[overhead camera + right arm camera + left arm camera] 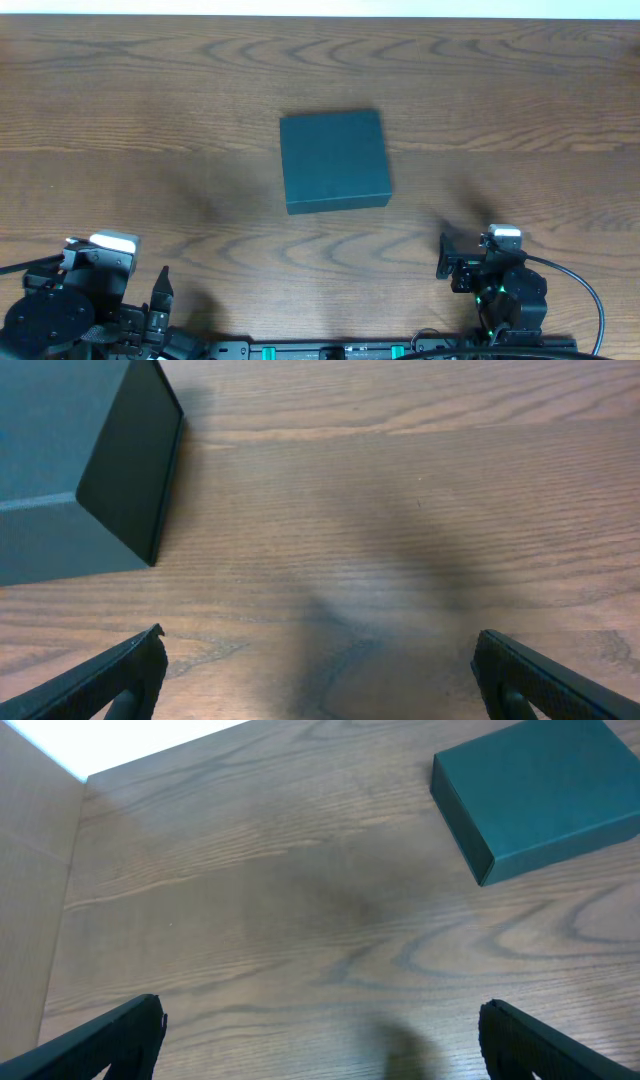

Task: Pack container

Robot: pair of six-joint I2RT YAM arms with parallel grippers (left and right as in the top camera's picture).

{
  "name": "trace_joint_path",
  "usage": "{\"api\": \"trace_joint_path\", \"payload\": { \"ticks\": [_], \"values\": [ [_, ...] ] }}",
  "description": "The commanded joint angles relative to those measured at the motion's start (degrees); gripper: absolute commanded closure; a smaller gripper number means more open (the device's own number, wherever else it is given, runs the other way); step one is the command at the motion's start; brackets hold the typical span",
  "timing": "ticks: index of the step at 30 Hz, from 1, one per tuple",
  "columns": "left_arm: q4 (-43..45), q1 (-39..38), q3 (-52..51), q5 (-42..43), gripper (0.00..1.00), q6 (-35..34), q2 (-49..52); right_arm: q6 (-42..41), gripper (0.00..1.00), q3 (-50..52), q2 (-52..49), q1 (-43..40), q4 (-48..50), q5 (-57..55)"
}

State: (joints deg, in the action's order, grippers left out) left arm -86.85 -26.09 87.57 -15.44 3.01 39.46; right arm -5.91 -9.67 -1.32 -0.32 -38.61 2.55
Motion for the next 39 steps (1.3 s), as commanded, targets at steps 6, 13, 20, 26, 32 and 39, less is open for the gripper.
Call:
{"api": "trace_joint_path", "payload": {
  "ticks": [6,13,20,26,32,39],
  "values": [
    [-0.09,2.14,-0.09,-1.22,0.02,0.68,-2.08,-0.87,0.01,0.7,0.68,-0.46,0.24,-1.01],
    [9.11,10.23,-5.77,-0.02,0.02,1.03,-10.38,-0.87,0.01,0.7,0.68,-0.46,0.24,-1.01],
    [32.3,15.74,-23.8,-0.04,0.02,1.03,-19.04,-0.87,0.01,0.7,0.68,-0.46,0.24,-1.03],
    [49.33,16.81,-39.85,-0.02,0.01,0.96,-22.69,-0.87,0.01,0.7,0.68,-0.46,0.24,-1.01],
    [61.44,16.81,-53.0,-0.04,0.02,0.81,-22.91,-0.9,0.01,0.7,0.68,-0.46,0.24,-1.01],
    [73.61,16.94,-63.91,-0.09,0.02,0.83,-22.93,-0.87,0.01,0.7,0.68,-0.46,0.24,-1.01]
  ]
}}
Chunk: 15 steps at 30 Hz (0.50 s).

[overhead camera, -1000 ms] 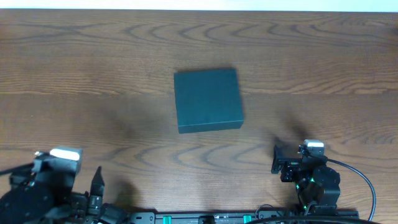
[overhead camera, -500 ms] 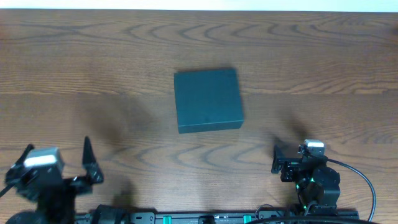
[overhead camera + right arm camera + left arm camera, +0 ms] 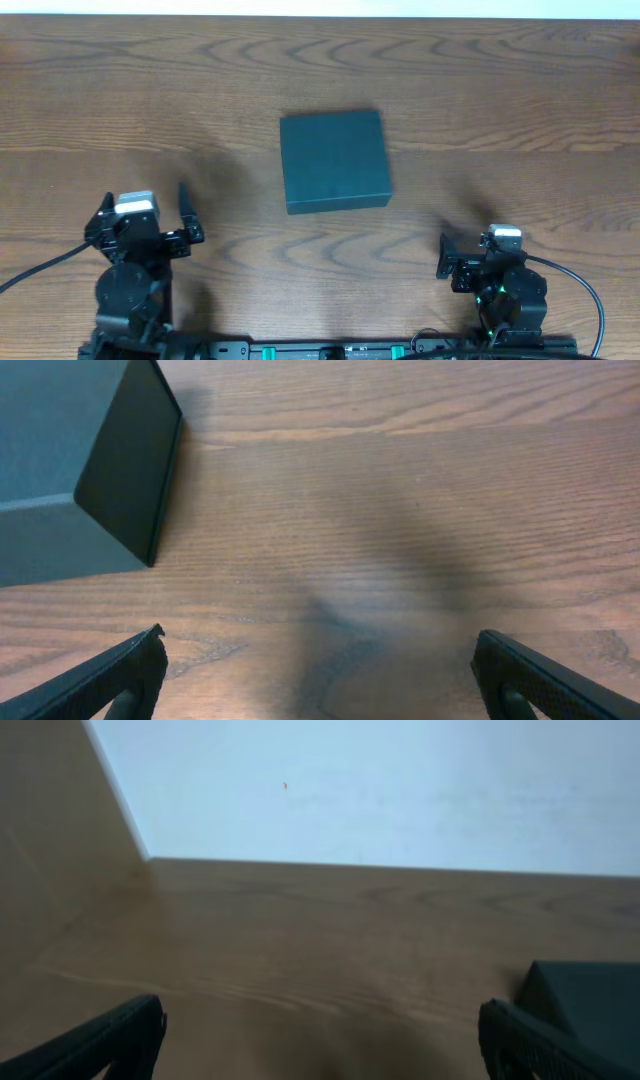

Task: Pack container

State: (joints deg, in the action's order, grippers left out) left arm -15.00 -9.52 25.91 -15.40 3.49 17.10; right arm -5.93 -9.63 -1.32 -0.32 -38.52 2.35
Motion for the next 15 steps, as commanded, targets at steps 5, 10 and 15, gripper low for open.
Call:
{"api": "trace_joint_path", "payload": {
  "ticks": [5,10,15],
  "values": [
    [5.05,1.55,-5.77,-0.09,0.02,0.28,-0.74,-0.85,0.01,0.66,0.68,-0.46,0.15,-0.81],
    [5.07,3.72,-6.47,-0.09,0.02,-4.79,-2.12,-0.85,0.01,0.66,0.68,-0.46,0.15,-0.81],
    [5.05,6.27,-8.24,-0.09,0.02,-8.57,-5.14,-0.85,0.01,0.66,0.68,-0.46,0.15,-0.81]
  ]
}}
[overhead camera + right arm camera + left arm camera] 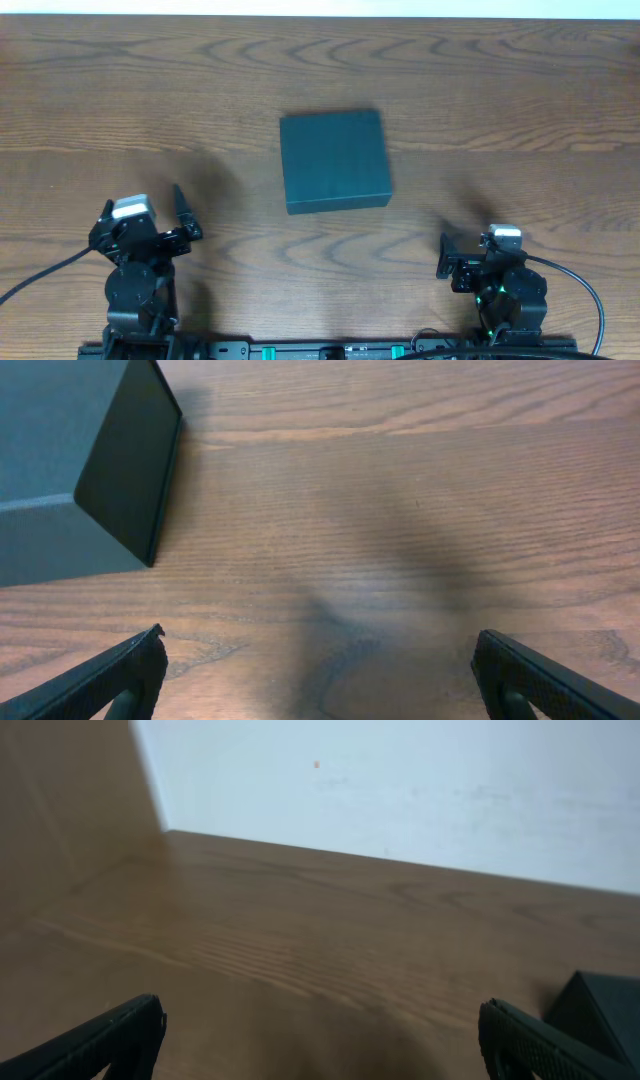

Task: Pack container

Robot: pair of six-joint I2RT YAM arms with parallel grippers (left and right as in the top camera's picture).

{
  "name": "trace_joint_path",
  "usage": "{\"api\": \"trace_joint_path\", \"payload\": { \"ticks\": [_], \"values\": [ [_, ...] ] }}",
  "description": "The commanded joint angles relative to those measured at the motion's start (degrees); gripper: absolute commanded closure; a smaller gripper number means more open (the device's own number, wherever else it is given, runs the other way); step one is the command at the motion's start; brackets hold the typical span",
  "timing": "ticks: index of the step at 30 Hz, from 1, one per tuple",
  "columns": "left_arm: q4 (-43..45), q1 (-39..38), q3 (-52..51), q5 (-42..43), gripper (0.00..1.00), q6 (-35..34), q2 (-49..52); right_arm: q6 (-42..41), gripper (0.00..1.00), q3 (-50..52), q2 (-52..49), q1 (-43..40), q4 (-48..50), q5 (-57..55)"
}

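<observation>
A closed teal box point(334, 160) lies flat near the middle of the wooden table point(520, 90). My left gripper point(142, 200) stands open at the front left, well to the left of the box and nearer the front edge. Its wrist view point(320, 1035) looks level across the table, with only a dark corner of the box point(605, 1005) at the lower right. My right gripper point(478, 246) is open at the front right, with nothing between its fingers point(120, 675). In that view the box point(70, 470) fills the upper left.
A white wall point(400, 790) rises behind the table's far edge. A brown panel point(60, 810) stands at the left in the left wrist view. A black rail point(330, 350) with the arm bases runs along the front edge.
My left gripper has shifted slightly toward the front, and its view has turned a little, so the box corner sits farther right. The right arm and the box have not moved.
At first my left arm sat folded at the front left corner, its camera looking down at the table and the box. Then it stood farther in, open, looking level at the far wall, and it is nearly there now. The right gripper stayed open and still.
</observation>
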State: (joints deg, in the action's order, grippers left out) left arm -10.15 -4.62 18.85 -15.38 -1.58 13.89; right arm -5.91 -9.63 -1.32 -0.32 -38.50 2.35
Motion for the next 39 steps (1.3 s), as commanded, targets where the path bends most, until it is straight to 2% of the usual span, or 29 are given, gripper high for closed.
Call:
{"api": "trace_joint_path", "payload": {
  "ticks": [1,18,39],
  "values": [
    [0.22,1.68,-1.77,-0.13,0.02,-3.48,-2.54,-0.9,0.01,0.66,0.68,-0.46,0.13,-0.81],
    [0.2,2.1,-10.32,-0.13,0.02,-3.5,-9.75,-0.87,0.01,0.66,0.68,-0.46,0.13,-0.81],
    [-0.09,2.1,-13.94,-0.11,0.02,-3.48,-10.12,-0.87,0.01,0.66,0.68,-0.46,0.13,-0.81]
  ]
}}
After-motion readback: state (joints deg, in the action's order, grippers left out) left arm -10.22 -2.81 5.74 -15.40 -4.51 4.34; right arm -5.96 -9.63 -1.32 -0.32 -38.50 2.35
